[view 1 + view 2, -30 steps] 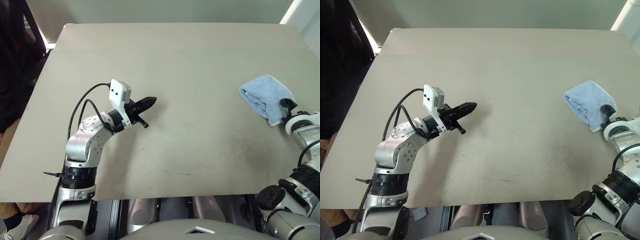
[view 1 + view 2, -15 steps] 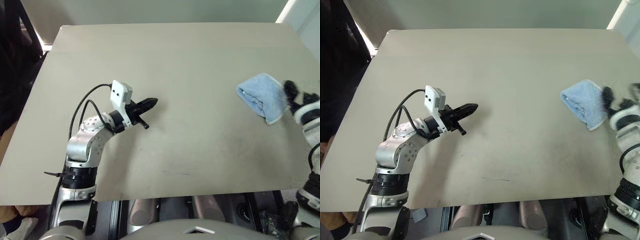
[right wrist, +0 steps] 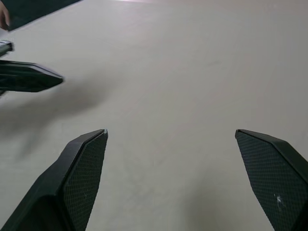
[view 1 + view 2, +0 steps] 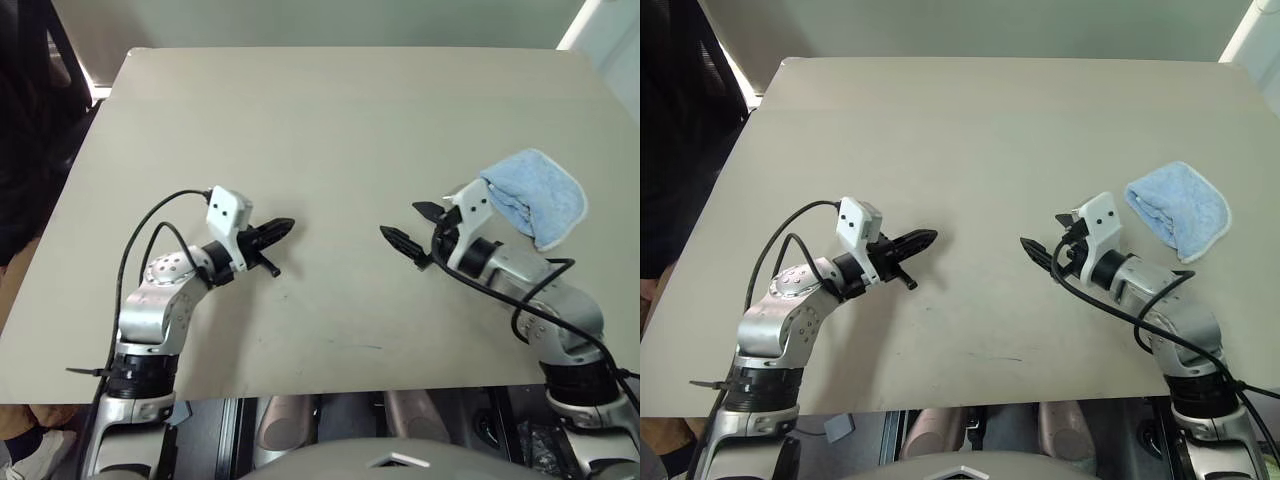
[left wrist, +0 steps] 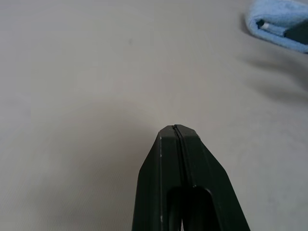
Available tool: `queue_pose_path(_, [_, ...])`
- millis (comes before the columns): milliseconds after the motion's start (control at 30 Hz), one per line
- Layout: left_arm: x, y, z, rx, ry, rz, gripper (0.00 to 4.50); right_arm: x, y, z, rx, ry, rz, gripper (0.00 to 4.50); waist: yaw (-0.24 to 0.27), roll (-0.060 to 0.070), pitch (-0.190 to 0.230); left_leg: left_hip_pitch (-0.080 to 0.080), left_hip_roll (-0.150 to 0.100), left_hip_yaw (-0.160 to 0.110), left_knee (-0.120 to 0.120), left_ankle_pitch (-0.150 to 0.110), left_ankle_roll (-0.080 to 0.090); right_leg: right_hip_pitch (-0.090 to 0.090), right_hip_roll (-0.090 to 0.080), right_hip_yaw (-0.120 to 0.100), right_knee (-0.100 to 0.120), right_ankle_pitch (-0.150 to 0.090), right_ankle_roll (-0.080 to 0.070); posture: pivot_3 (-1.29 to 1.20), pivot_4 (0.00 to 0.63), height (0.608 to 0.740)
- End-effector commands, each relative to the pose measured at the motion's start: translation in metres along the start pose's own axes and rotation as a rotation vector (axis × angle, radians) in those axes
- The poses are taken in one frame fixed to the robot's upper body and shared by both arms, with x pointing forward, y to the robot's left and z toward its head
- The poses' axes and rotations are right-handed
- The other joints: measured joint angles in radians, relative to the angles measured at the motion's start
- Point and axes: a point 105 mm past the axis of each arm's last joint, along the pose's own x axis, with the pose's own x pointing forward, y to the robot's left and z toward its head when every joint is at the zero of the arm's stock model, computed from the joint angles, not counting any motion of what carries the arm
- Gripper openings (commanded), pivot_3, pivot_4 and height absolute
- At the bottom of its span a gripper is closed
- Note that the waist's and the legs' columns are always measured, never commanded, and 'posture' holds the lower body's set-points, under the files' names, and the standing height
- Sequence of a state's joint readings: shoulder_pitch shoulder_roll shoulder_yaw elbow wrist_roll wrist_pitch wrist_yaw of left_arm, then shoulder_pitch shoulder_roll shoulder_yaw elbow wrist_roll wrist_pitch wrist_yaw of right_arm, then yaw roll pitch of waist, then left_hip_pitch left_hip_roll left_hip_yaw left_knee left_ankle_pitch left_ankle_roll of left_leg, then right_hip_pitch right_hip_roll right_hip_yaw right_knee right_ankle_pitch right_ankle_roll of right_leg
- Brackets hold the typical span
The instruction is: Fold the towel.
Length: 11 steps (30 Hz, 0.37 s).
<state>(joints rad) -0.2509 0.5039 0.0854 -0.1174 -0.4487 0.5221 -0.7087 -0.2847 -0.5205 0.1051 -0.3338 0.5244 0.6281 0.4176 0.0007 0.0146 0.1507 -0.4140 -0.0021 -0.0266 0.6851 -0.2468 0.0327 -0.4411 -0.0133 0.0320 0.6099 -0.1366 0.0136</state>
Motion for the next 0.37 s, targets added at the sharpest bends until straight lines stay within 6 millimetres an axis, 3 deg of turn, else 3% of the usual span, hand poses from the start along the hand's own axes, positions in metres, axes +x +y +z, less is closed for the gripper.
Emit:
queue_pose_path(33, [-0.0127, -0.0014, 0.0175, 0.046, -0.062, -0.024, 0.0, 0.0045, -0.0024, 0.0128, -0.072, -0.051, 0.014, 4.47, -0.001, 0.0, 0.0, 0.0, 0.0, 0.0, 0.0, 0.0, 0.0, 0.0, 0.0, 0.0, 0.0, 0.0, 0.0, 0.0, 0.15, 0.736])
queue_pose_path(367, [-0.0211, 0.0078, 0.0231, 0.021, -0.092, 0.04, 0.0, 0.0139, -0.0059, 0.0112, -0.087, -0.07, -0.005, 4.47, -0.001, 0.0, 0.0, 0.0, 0.0, 0.0, -0.001, 0.001, -0.001, -0.001, 0.0, 0.0, 0.0, 0.002, -0.004, 0.0, 0.15, 0.736])
